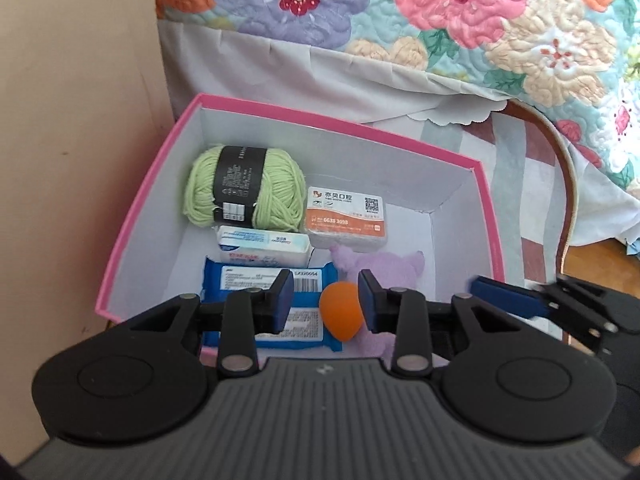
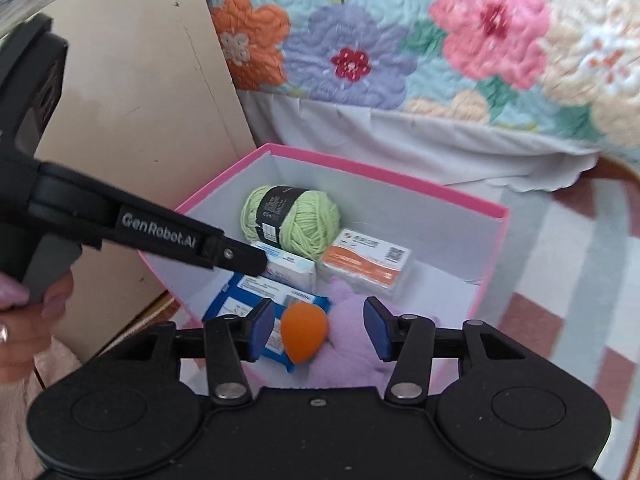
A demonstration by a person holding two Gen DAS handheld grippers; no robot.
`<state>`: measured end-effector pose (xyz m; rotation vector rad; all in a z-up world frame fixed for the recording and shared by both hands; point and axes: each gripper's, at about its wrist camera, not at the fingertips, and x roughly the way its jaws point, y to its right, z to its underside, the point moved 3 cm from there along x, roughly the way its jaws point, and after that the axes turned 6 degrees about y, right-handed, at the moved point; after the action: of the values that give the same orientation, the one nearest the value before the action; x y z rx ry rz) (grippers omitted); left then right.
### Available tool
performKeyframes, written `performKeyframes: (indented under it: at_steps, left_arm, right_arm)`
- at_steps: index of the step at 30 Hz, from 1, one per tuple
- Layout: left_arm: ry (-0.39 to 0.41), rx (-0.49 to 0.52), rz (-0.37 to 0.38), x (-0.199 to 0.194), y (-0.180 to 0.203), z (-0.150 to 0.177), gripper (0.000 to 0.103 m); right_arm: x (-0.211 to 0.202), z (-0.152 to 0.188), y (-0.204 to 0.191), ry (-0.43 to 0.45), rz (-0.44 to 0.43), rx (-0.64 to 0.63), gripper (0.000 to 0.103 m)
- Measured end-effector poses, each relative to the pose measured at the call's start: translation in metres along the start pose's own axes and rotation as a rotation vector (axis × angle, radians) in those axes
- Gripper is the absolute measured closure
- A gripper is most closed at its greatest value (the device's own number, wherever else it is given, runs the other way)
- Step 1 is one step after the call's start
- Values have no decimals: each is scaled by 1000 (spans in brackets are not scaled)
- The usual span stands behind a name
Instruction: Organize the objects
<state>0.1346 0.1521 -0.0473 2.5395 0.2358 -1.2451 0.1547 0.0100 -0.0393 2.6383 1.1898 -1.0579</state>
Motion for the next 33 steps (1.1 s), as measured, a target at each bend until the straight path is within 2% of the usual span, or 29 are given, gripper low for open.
performKeyframes:
  at_steps: [5, 7, 13, 19, 27, 31, 33]
  left_arm:
    - [-11, 40, -14, -20, 12, 9, 67]
    - [-16, 49, -11, -28, 16, 12, 63]
    - [-44, 64, 9, -47, 25, 20, 61]
    - [-39, 92, -3, -69, 36, 30, 59]
    - [-39, 149, -26, -87, 56, 43, 57]
    - [-41, 170, -23, -91, 67, 49, 53]
    - [-42, 181, -24, -92, 72, 52, 51]
  right_arm:
    - [-34, 2, -10, 23, 56, -8, 41]
    - [-45, 1, -10, 25, 95, -7, 37]
    - [-69, 9, -8, 26, 132, 51, 37]
    - [-99, 7, -9, 37, 184, 78, 33]
    - [-126, 18, 1, 7, 262, 110, 29]
    - [-134, 25, 3, -16, 300, 114, 16]
    - [-137, 28, 5, -22, 308, 139, 13]
